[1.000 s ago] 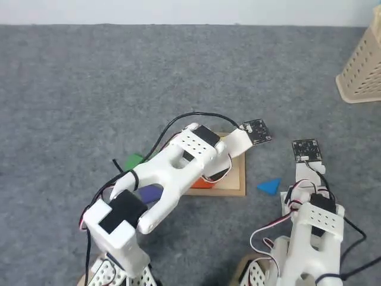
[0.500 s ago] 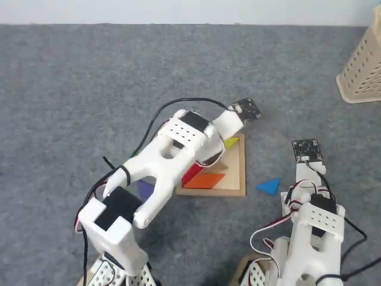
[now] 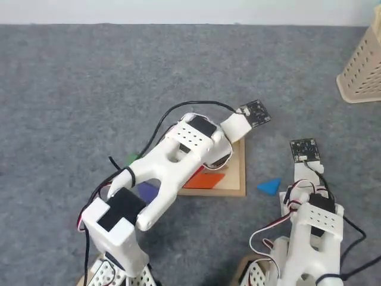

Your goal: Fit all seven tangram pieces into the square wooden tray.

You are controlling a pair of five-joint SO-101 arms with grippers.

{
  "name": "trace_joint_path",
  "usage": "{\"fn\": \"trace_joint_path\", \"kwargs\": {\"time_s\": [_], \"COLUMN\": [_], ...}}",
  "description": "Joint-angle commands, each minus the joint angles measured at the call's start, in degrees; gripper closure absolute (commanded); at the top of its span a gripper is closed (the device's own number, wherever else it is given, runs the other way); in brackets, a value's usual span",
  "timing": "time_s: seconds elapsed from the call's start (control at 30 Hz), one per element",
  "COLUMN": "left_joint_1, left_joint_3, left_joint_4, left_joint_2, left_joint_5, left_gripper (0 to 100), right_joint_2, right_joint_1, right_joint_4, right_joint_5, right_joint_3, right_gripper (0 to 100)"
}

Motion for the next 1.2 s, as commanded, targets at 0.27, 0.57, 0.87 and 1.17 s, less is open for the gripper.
{"fn": "trace_joint_path", "kwargs": {"time_s": [0.27, 0.57, 0.87, 1.17], "left_joint_1": [1.1, -0.3, -6.8, -26.5], "left_joint_3": [2.9, 6.4, 5.2, 7.6], "left_joint_4": [-2.4, -2.4, 3.1, 13.0], "left_joint_2": [-0.7, -1.3, -11.3, -21.9], "left_joint_5": [0.7, 0.3, 0.7, 4.0], "left_gripper": [92, 92, 92, 92], "right_joint_2": [-1.6, -1.6, -1.6, -1.6], "right_joint_1": [-0.5, -0.5, -0.5, -0.6], "right_joint_4": [-1.1, -1.1, -1.1, -1.1], "right_joint_5": [-0.4, -0.4, -0.4, -0.4], "right_joint_3": [-0.4, -0.4, -0.4, -0.4], "right_gripper": [98.8, 98.8, 98.8, 98.8]}}
